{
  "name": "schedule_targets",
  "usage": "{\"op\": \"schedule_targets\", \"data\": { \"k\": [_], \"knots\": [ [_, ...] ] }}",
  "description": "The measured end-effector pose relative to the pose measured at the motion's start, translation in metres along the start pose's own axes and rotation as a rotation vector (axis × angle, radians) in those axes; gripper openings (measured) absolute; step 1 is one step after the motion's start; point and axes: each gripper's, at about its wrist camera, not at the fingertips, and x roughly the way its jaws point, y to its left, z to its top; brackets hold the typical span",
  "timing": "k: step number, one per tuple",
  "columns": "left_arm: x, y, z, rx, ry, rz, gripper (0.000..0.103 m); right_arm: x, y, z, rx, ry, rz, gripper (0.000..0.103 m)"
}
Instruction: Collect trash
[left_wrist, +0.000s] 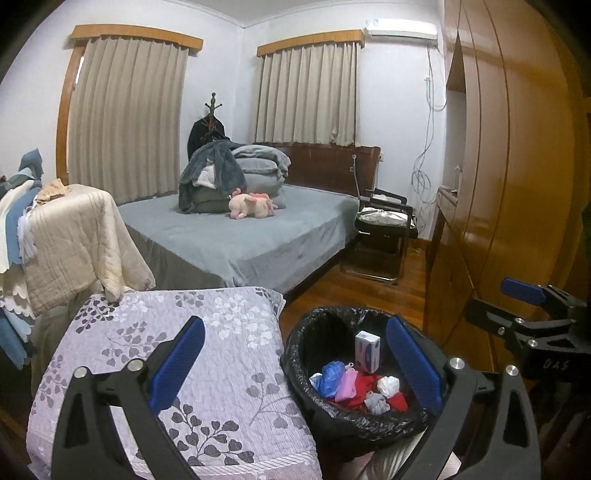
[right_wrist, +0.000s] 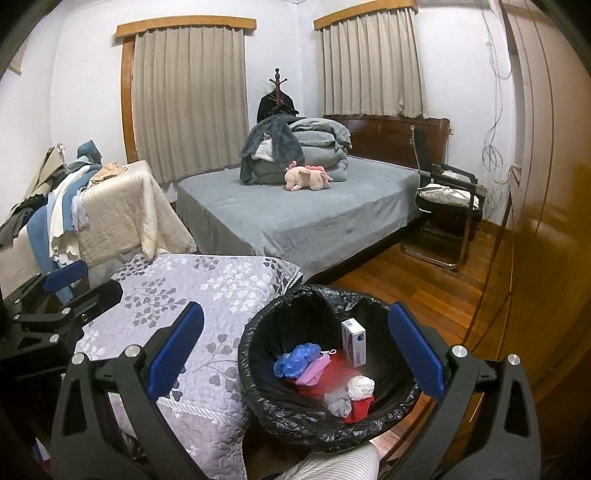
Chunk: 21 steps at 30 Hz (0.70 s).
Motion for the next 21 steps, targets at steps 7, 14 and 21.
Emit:
{"op": "schedule_targets", "data": {
  "k": [7, 14, 21],
  "knots": [
    [-0.008, 0.0, 0.001, 0.0, -0.01, 0.001, 0.097, -0.004, 0.006, -0.001, -0.009, -0.006, 0.003, 0.097],
    [-0.012, 0.001, 0.001, -0.002, -0.014, 0.003, 0.097, -0.005, 0.011, -0.002, -0.015, -0.006, 0.006, 0.097],
    [-0.014, 0.003, 0.001, -0.003, -0.011, 0.003, 0.097, -0.005, 0.012, -0.003, -0.013, -0.006, 0.005, 0.097]
  ]
}}
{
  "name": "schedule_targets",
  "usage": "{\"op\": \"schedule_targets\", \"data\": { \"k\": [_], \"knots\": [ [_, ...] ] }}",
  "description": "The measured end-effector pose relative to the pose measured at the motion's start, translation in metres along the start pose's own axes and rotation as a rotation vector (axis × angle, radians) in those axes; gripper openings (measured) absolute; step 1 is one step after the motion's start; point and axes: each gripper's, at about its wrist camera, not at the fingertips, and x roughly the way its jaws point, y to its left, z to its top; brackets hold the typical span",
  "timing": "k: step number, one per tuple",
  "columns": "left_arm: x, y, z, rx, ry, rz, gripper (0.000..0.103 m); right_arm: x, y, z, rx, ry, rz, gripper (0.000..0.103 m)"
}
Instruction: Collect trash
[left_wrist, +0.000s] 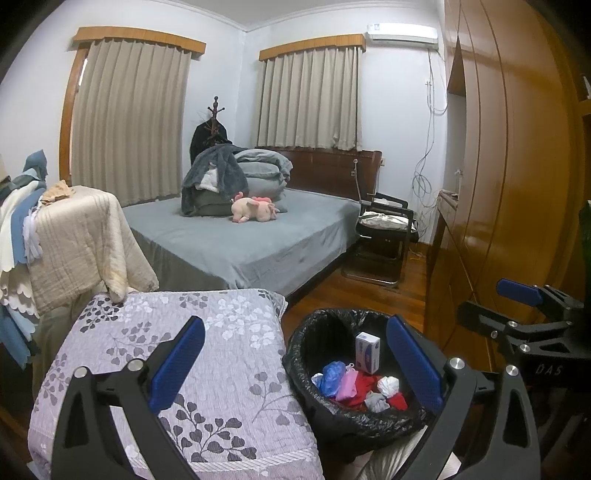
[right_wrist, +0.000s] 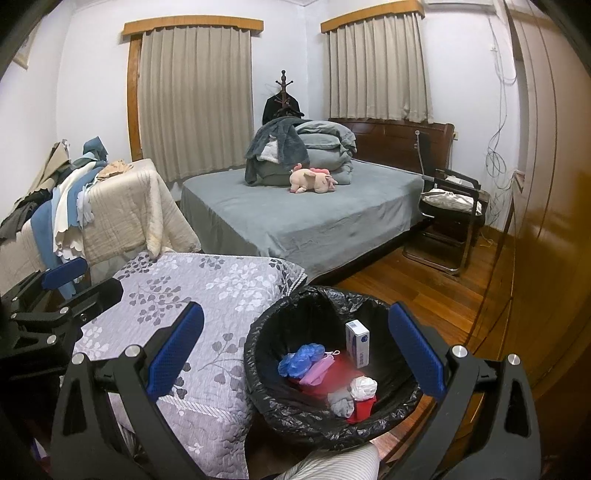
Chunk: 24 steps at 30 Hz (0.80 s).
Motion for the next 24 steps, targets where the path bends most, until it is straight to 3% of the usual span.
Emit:
{"op": "schedule_targets", "data": {
  "k": [24],
  "knots": [
    [0.0005, 0.0038, -0.004, -0.002, 0.006, 0.005, 0.097, 0.0038, 0.0022, 0.0001, -0.006, 0.006, 0.008, 0.097]
  ]
}}
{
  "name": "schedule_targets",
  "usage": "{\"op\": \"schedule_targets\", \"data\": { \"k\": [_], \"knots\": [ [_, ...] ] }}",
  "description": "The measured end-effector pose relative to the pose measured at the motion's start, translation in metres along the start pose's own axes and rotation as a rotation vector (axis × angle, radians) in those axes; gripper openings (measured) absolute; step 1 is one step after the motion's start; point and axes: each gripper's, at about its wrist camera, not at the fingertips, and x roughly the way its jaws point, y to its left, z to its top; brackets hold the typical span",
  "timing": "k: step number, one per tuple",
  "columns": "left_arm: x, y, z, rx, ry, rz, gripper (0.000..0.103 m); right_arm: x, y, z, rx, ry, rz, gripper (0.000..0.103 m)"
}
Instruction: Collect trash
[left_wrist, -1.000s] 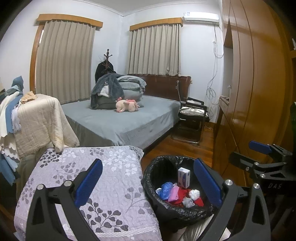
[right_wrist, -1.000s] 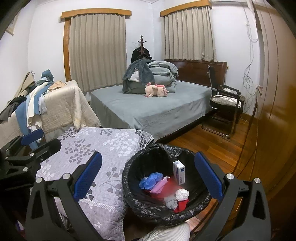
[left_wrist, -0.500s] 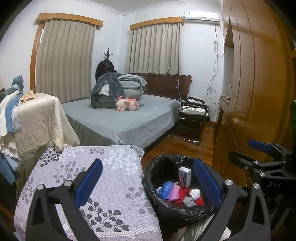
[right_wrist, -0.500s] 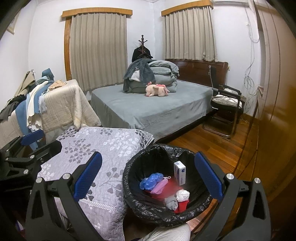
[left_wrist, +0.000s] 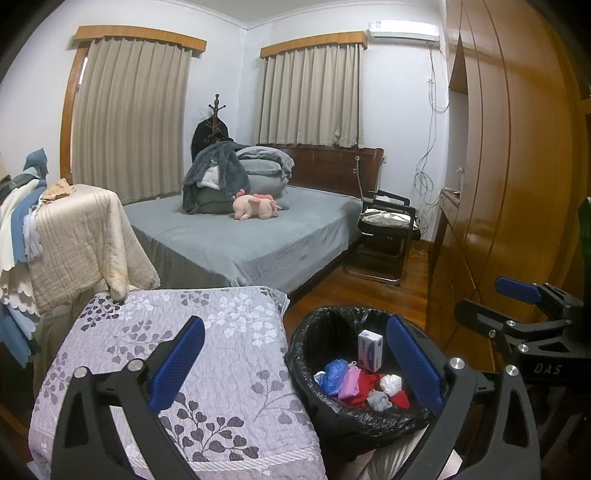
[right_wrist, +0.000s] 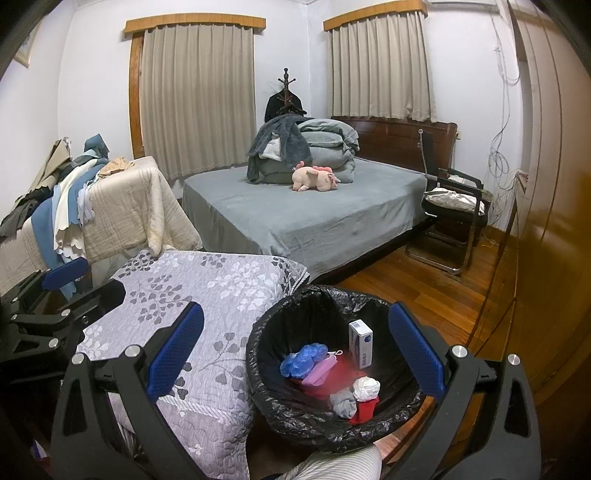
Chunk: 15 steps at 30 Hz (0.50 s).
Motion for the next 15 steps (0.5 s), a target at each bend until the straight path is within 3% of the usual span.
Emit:
{"op": "schedule_targets", "data": {
  "k": [15],
  "knots": [
    [0.0019, -0.0005, -0.0003, -0.001, 0.006, 0.002, 0.097, 0.0009, 0.0, 0.001, -0.001, 0.001, 0.001, 0.097]
  ]
}}
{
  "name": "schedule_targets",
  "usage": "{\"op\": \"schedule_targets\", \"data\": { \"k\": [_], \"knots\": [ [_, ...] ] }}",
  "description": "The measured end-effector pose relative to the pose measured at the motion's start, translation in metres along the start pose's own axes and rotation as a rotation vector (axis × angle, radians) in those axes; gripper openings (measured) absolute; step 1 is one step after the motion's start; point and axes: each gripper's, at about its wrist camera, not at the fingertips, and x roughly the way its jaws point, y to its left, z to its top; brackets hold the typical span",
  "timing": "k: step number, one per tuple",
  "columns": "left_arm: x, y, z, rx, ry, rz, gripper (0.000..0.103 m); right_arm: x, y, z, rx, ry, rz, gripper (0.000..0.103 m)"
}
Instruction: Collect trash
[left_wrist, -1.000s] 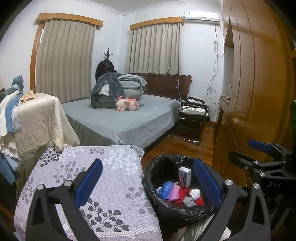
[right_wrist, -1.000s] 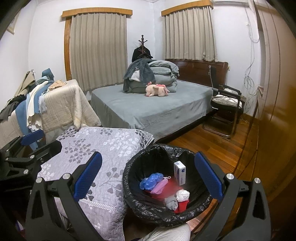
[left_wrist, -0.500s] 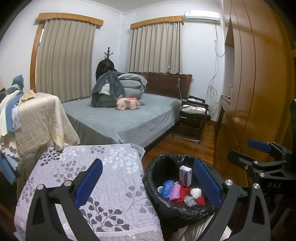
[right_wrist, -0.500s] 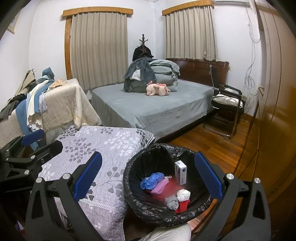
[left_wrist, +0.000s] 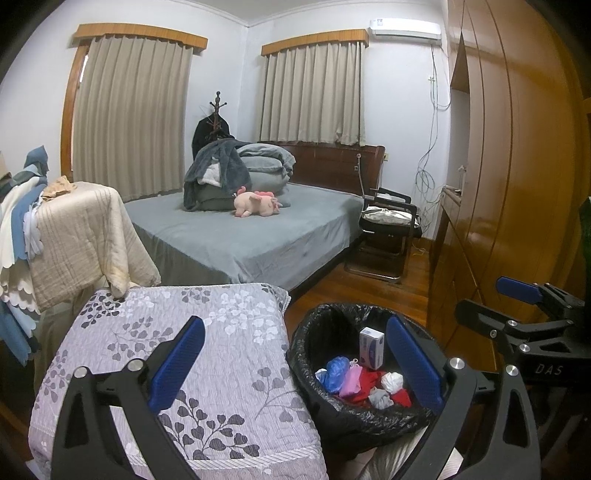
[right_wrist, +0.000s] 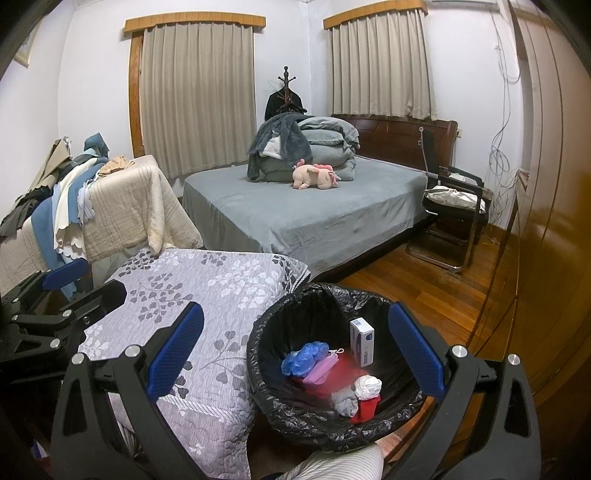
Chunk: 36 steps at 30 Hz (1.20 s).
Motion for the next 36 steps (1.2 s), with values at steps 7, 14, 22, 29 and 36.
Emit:
{"op": "schedule_targets", "data": {
  "k": [7, 14, 22, 29, 36],
  "knots": [
    [0.0002, 0.0001, 0.0004, 0.0, 0.001, -0.001, 0.097, 0.0001, 0.0009, -0.0002, 0.001, 0.004, 0.0, 0.097],
    [0.0001, -0.0001, 0.0003, 0.0, 0.002, 0.0, 0.097, 0.0023, 0.0018, -0.0016, 0.0, 0.006, 0.001, 0.097],
    [0.0003, 0.0012, -0.0025, -0.003, 0.007, -0.003, 0.097, 0.0031, 0.002, -0.0031, 0.0, 0.008, 0.002, 0.097],
    [0.001, 0.0014, -0.0047, -0.004, 0.01, -0.002, 0.097, 0.0036, 0.0014, -0.003, 0.002, 0.01, 0.003, 0.097],
    [0.0005, 0.0016, -0.0046, -0.003, 0.012, -0.002, 0.097, 0.0037, 0.0012, -0.0021, 0.002, 0.011, 0.003, 0.097]
  ]
}}
